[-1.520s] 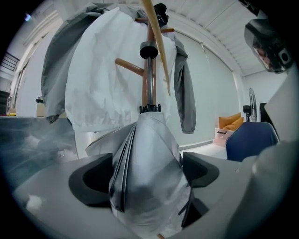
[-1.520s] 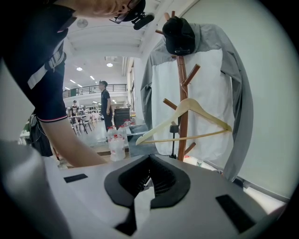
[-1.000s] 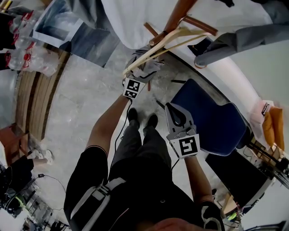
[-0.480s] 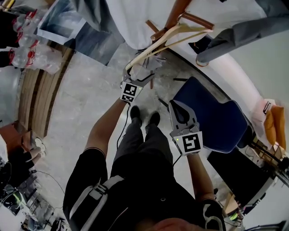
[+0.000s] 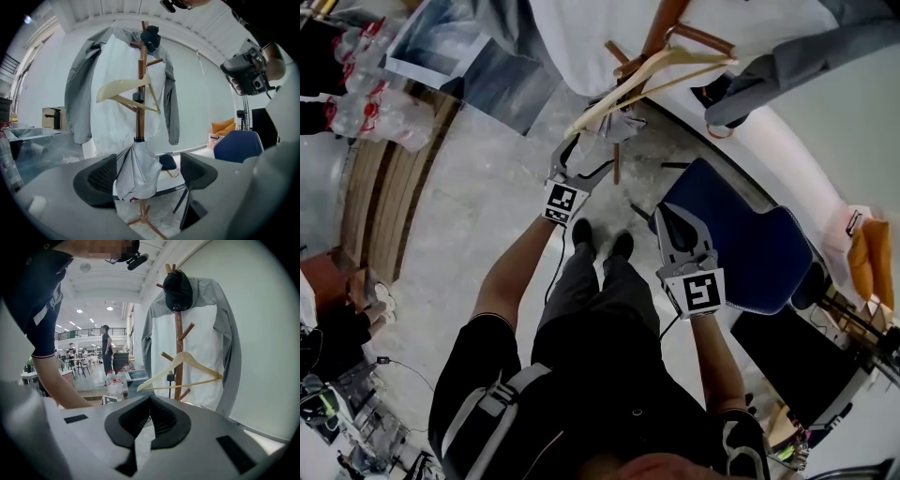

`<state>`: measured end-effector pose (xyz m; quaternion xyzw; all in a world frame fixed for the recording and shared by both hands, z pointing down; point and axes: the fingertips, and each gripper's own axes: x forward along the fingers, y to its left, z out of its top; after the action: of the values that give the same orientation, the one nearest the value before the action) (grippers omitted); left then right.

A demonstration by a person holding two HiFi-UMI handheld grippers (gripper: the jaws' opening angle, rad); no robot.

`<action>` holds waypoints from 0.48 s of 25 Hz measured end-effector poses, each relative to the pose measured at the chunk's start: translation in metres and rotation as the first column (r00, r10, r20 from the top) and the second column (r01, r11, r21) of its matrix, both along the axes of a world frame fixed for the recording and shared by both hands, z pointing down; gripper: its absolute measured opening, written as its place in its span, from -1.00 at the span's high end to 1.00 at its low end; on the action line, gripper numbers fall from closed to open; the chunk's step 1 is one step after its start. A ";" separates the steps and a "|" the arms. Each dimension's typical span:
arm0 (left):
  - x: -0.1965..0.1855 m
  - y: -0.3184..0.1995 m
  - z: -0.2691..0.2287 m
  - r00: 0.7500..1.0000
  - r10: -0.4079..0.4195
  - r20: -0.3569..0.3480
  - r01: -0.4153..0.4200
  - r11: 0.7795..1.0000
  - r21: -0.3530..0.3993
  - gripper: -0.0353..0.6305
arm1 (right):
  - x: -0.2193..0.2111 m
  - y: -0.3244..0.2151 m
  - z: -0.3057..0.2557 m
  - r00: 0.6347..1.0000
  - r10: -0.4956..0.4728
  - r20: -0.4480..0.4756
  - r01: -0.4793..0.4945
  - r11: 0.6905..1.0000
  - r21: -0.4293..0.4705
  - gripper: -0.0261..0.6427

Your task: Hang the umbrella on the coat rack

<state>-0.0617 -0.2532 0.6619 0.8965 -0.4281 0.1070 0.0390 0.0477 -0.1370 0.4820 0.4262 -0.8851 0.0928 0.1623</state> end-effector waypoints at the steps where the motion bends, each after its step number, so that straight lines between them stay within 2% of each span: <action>1: -0.001 0.004 -0.004 1.000 0.001 -0.002 -0.001 1.000 0.004 -0.37 | 0.002 0.001 -0.001 1.000 0.001 -0.005 -0.001 1.000 -0.005 0.92; 6: -0.003 0.022 -0.031 1.000 0.004 -0.015 -0.003 0.999 0.036 -0.23 | 0.004 0.004 -0.018 0.999 0.014 0.041 -0.016 0.999 0.040 0.92; 12: -0.007 0.041 -0.063 0.999 0.013 -0.032 -0.011 0.998 0.064 -0.02 | 0.009 0.009 -0.029 0.999 0.010 0.045 -0.012 0.998 0.054 0.92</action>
<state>-0.0682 -0.2120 0.5991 0.9015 -0.4251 0.0790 0.0164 0.0562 -0.1282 0.4527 0.4331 -0.8883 0.0788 0.1304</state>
